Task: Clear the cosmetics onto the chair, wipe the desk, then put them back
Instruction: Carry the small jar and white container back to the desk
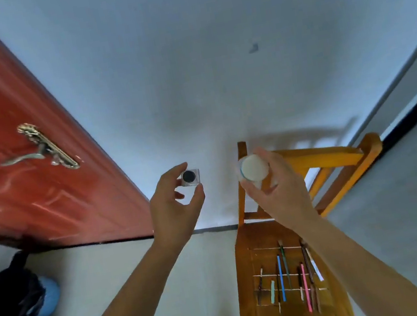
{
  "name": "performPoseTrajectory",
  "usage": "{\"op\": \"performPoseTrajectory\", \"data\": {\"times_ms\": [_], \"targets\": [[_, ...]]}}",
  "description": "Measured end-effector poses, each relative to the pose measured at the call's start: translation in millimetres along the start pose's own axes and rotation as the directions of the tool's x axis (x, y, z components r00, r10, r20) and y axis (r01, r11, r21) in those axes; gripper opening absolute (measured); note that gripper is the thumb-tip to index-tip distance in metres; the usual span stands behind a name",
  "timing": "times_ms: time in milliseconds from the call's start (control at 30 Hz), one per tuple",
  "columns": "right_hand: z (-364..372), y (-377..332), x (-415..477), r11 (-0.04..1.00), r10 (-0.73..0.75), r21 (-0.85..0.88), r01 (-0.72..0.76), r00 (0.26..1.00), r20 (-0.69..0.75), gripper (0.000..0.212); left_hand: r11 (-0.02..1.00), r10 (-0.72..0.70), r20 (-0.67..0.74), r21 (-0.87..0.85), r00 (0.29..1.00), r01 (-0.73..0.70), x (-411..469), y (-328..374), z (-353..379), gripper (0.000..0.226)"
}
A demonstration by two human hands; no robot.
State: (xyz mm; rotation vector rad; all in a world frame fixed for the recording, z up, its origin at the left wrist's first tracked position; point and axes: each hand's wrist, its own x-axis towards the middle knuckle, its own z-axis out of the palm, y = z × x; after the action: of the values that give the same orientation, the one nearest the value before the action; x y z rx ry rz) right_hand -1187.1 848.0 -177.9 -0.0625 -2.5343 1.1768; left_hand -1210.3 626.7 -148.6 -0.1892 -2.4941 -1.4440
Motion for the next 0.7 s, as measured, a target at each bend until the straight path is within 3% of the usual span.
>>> {"op": "performPoseTrajectory", "data": {"times_ms": [133, 267, 500, 700], "targets": [[-11.7, -68.5, 19.2, 0.982, -0.179, 0.068, 0.177, 0.983, 0.029, 0.078, 0.994, 0.103, -0.129, 0.056, 0.986, -0.097, 8.0, 38.9, -74.1, 0.05], [-2.8, -116.9, 24.0, 0.921, -0.365, 0.165, 0.353, 0.929, 0.052, 0.079, 0.983, 0.13, -0.28, 0.161, 0.951, -0.087, -17.3, 57.6, -123.0, 0.049], [39.4, -177.3, -19.7, 0.758, -0.615, 0.415, 0.503, 0.764, 0.196, 0.073, 0.949, -0.099, -0.543, 0.201, 0.834, 0.244, -137.9, 57.9, -181.5, 0.046], [90.2, -262.1, -105.7, 0.602, -0.763, 0.633, 0.486, 0.584, 0.277, 0.078, 0.877, -0.199, -0.753, 0.149, 0.627, 0.457, -261.7, 59.1, -264.7, 0.044]]}}
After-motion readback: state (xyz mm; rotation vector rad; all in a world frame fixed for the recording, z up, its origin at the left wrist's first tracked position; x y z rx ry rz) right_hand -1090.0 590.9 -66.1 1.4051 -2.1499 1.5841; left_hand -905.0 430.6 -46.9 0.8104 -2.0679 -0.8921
